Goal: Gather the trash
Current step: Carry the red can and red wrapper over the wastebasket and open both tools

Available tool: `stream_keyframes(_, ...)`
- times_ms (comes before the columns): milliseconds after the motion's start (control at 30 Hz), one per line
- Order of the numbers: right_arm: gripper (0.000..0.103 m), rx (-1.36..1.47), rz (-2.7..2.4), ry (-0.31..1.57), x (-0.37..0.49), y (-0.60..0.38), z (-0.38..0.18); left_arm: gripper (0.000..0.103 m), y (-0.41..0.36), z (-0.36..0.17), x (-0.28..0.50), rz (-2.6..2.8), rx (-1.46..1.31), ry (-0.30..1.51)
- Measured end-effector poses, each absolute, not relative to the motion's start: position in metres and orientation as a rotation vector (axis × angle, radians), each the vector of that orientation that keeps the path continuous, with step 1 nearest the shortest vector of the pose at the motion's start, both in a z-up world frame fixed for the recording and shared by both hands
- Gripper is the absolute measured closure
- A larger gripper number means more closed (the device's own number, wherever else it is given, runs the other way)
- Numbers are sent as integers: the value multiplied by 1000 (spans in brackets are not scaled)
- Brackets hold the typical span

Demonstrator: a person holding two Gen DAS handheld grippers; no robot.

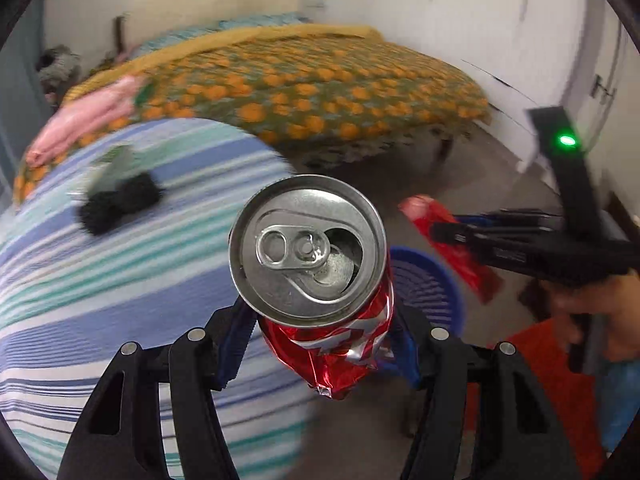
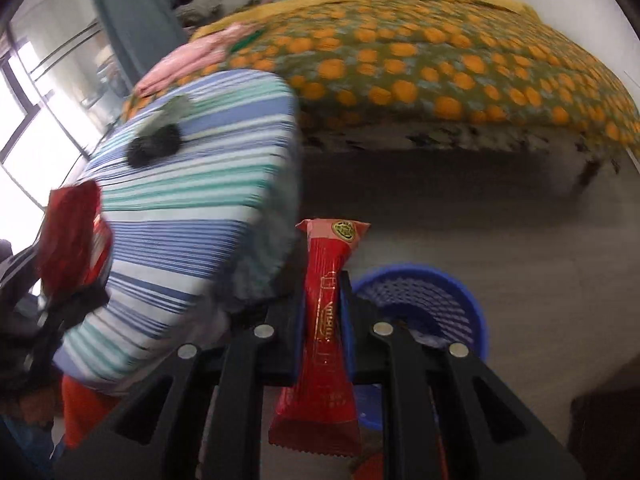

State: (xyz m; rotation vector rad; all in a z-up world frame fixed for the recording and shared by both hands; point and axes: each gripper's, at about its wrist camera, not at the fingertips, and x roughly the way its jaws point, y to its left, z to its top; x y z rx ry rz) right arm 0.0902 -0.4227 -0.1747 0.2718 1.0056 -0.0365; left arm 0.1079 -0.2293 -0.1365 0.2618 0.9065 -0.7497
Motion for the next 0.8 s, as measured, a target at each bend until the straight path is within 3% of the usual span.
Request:
stream_keyframes(200,89,360,-132,1055,75,-486,-223,42,-311,-191,93,-855,283,1022)
stream_keyframes(500,85,494,-172,1062,75,-531,-262,42,-371,-271,115,-861,307,1092)
stream_keyframes(533,79,497,-177,1066,76,-533,-264,34,-377,-277,117,-861,314,1096)
stream_keyframes(567,61,502,-183,1067,76,-535,-266,24,-382,-283,119,-859,320,1098)
stream_keyframes(600,55,511,-184,1066,77,-536,-266,21,-385,-286,121,-854,322,1095)
stream_keyframes(800,48,547,-215,1026,73,-544,-259,13,-378,-278,128,-821,308,1085)
